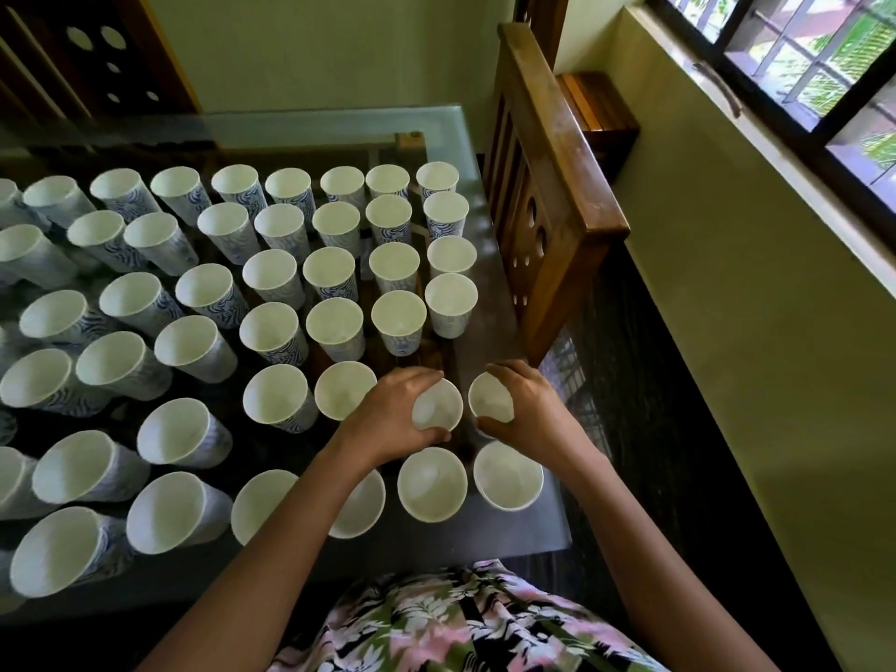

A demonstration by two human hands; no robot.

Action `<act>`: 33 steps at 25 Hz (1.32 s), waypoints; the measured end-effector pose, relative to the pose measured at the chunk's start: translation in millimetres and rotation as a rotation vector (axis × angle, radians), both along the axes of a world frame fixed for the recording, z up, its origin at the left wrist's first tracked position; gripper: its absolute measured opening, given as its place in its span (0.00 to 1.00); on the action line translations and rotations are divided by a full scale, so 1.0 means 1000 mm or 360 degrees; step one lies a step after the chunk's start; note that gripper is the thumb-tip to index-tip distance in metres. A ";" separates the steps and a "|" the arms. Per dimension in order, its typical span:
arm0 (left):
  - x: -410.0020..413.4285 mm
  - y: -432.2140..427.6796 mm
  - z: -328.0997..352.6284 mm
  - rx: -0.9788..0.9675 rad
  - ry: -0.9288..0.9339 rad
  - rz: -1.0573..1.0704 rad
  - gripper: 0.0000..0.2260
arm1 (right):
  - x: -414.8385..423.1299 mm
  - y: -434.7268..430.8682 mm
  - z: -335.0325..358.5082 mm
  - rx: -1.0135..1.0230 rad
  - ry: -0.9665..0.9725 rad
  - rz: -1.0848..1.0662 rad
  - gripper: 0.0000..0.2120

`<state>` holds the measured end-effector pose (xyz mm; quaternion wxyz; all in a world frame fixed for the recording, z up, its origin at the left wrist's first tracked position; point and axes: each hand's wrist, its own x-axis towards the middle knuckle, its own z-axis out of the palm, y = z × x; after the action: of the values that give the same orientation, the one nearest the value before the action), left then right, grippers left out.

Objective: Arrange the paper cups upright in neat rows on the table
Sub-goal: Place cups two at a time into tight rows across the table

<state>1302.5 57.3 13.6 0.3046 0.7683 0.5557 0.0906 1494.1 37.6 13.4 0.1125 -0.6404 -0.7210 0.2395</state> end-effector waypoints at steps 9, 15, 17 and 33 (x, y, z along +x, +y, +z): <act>0.006 -0.003 -0.002 0.0015 0.0018 -0.0037 0.35 | 0.002 -0.007 0.004 -0.0048 -0.0016 -0.0020 0.36; 0.007 -0.008 0.003 0.0080 -0.0058 -0.0015 0.34 | 0.000 -0.010 0.012 -0.0013 0.0023 -0.0029 0.35; 0.000 -0.012 0.007 0.0124 -0.0099 0.0034 0.33 | -0.006 -0.010 0.017 0.0018 0.0055 0.0002 0.34; -0.150 -0.007 0.001 0.0222 0.0051 0.0519 0.30 | -0.150 0.014 0.012 -0.0010 0.0120 0.0314 0.32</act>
<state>1152.3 50.5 14.4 0.2229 0.6886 0.6701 0.1649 1343.7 51.6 25.3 0.1134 -0.5572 -0.7750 0.2756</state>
